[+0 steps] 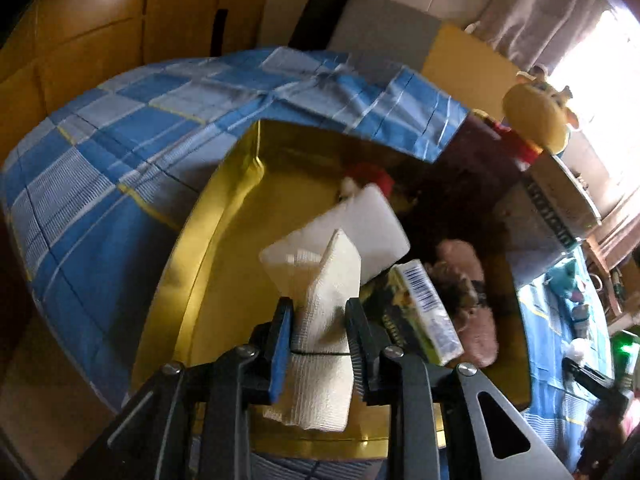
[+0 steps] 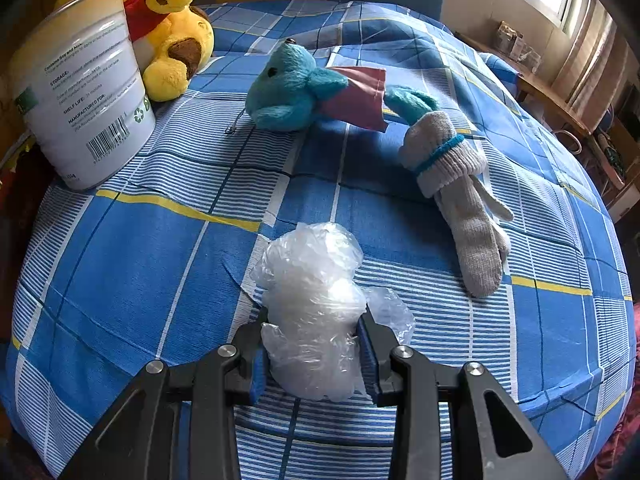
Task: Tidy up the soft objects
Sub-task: 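Carry the beige bandage roll into the gold tray and open the left tool, then carry the clear plastic bag into the gold tray and open the right tool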
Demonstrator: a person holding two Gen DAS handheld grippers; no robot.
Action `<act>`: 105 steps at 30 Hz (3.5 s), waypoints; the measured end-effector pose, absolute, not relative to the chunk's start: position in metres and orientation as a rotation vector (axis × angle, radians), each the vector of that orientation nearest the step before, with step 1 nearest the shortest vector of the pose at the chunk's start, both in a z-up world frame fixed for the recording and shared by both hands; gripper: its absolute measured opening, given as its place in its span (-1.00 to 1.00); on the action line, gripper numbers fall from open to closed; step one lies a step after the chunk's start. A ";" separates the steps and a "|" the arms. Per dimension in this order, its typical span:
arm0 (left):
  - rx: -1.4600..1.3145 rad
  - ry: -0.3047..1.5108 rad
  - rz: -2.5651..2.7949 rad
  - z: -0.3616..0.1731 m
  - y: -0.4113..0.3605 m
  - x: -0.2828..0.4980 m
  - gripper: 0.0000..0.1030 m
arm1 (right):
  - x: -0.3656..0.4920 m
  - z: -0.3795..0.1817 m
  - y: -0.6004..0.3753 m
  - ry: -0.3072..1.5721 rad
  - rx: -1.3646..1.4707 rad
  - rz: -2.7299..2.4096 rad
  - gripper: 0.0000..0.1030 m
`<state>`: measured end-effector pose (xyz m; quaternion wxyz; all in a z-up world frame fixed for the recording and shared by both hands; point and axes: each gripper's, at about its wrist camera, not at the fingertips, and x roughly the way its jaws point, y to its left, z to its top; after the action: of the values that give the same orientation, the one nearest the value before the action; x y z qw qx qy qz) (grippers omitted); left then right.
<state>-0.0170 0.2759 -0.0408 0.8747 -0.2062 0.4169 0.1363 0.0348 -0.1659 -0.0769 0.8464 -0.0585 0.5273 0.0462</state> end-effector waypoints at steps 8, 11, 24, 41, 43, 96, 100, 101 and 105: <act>-0.375 0.886 0.305 -0.047 0.278 0.004 -0.23 | 0.035 -0.077 -0.166 1.112 -0.124 0.098 -0.29; -0.353 0.867 0.321 -0.044 0.278 0.001 0.27 | 0.035 -0.077 -0.166 1.112 -0.124 0.098 -0.29; -0.194 0.774 0.312 -0.020 0.249 -0.025 0.35 | 0.034 -0.078 -0.165 1.111 -0.129 0.094 -0.29; -0.097 0.725 0.212 0.001 0.216 -0.032 0.39 | 0.034 -0.077 -0.170 1.120 -0.089 0.095 -0.29; -0.089 0.723 0.199 0.001 0.212 -0.033 0.39 | 0.035 -0.077 -0.170 1.120 -0.086 0.094 -0.29; -0.149 0.758 0.126 -0.011 0.253 -0.020 0.40 | 0.249 0.226 0.136 0.708 -0.212 0.491 -0.34; -0.149 0.763 0.143 -0.011 0.252 -0.024 0.40 | 0.181 0.184 0.192 0.766 -0.351 0.700 -0.34; -0.150 0.763 0.147 -0.011 0.252 -0.025 0.40 | 0.164 0.170 0.201 0.796 -0.374 0.738 -0.34; -0.149 0.756 0.168 -0.008 0.251 -0.031 0.40 | 0.109 0.107 0.217 0.932 -0.403 0.848 -0.34</act>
<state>-0.0313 0.2513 -0.0079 0.9233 -0.0725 0.3682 0.0819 0.1091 0.2171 0.1071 0.7891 -0.1872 0.4328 0.3937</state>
